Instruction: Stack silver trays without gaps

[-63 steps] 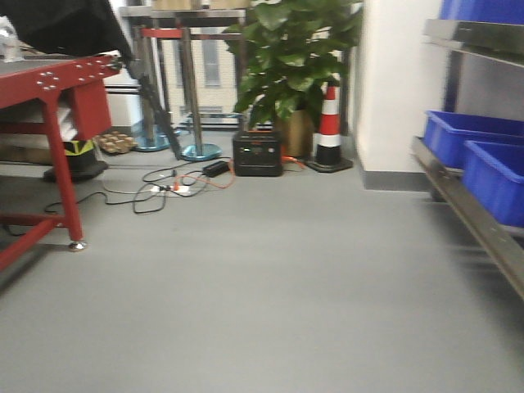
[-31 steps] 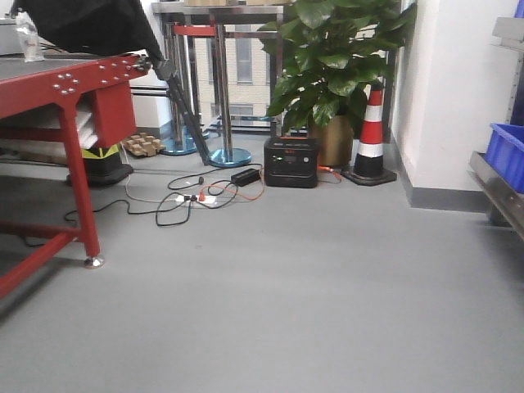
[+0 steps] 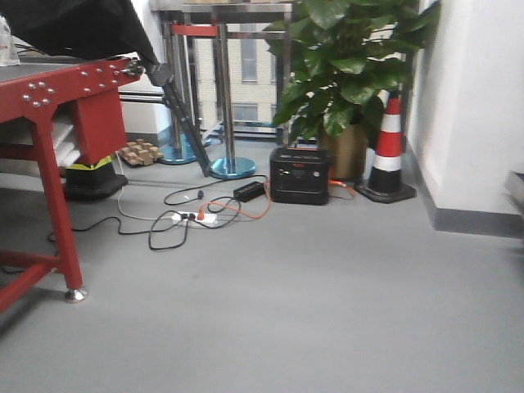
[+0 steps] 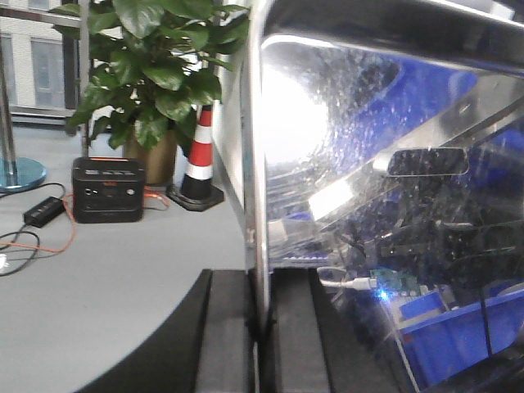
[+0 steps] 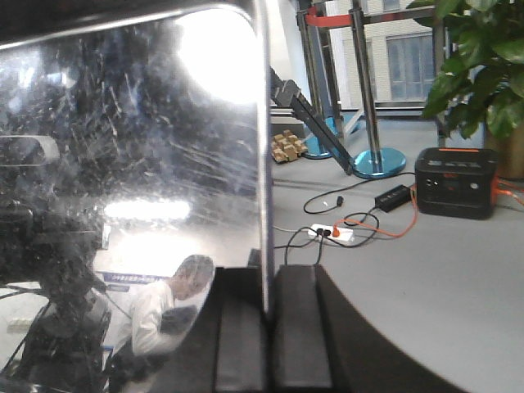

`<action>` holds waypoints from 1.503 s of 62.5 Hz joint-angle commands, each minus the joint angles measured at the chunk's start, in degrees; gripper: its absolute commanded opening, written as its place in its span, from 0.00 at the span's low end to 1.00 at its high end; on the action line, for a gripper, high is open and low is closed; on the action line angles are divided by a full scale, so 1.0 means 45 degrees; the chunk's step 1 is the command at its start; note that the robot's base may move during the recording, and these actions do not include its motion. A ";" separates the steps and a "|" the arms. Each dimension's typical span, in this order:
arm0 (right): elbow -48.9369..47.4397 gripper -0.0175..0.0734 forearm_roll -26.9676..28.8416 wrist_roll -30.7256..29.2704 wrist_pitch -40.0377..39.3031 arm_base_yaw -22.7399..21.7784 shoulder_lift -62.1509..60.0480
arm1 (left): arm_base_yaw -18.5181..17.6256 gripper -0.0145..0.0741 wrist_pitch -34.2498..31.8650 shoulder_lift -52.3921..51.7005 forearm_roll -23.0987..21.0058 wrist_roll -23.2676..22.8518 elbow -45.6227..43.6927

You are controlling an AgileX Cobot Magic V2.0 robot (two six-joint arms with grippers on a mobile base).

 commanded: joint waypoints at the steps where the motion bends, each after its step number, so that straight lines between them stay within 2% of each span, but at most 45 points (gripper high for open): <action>1: -0.0127 0.12 0.0577 -0.0014 -0.1035 0.0238 -0.0003 | -0.0273 0.14 -0.1196 0.0051 -0.0485 -0.0051 -0.0093; 94: -0.0127 0.12 0.0577 -0.0014 -0.1035 0.0238 -0.0003 | -0.0273 0.14 -0.1196 0.0051 -0.0456 -0.0051 -0.0093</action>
